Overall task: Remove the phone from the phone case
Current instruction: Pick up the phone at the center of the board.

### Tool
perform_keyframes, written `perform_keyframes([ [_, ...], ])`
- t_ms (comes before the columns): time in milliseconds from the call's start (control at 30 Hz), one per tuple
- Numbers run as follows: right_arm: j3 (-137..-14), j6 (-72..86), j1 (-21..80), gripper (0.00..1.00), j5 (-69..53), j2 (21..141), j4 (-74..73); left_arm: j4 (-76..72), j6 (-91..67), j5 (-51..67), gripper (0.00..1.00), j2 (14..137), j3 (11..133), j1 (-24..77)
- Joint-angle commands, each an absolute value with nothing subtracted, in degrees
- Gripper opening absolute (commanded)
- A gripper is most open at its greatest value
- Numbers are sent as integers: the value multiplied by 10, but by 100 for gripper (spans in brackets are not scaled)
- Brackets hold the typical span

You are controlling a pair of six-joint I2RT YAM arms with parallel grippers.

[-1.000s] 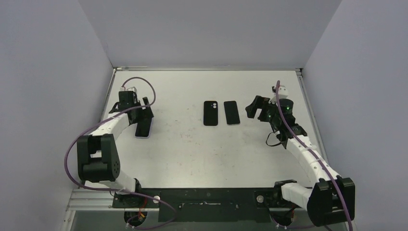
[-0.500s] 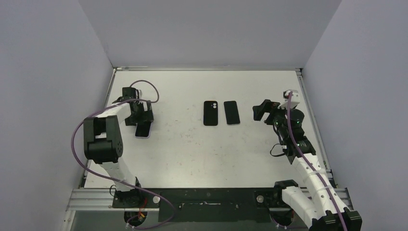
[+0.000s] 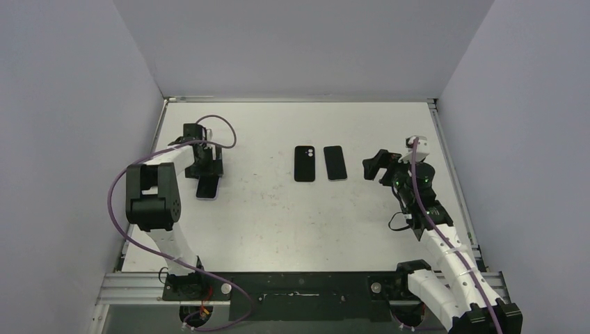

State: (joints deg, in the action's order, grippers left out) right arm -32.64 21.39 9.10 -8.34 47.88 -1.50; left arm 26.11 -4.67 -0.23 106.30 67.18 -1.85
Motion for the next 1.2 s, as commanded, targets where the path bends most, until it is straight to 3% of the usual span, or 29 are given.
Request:
perform_keyframes([
  [0, -318, 265, 97, 100, -95, 475, 24, 287, -53, 8, 70, 1075, 638, 4],
  [167, -319, 254, 97, 100, -117, 475, 17, 281, -86, 34, 48, 1043, 598, 36],
  [267, -298, 269, 97, 100, -135, 471, 48, 258, -124, 73, 41, 1018, 566, 48],
  [500, -274, 243, 118, 100, -292, 499, 124, 176, -254, 135, 35, 957, 483, 81],
  [867, -329, 238, 304, 100, -229, 646, 147, 25, -419, 204, 20, 906, 388, 141],
  [1167, -383, 290, 401, 100, -222, 806, 215, -83, -512, 234, 14, 887, 333, 174],
])
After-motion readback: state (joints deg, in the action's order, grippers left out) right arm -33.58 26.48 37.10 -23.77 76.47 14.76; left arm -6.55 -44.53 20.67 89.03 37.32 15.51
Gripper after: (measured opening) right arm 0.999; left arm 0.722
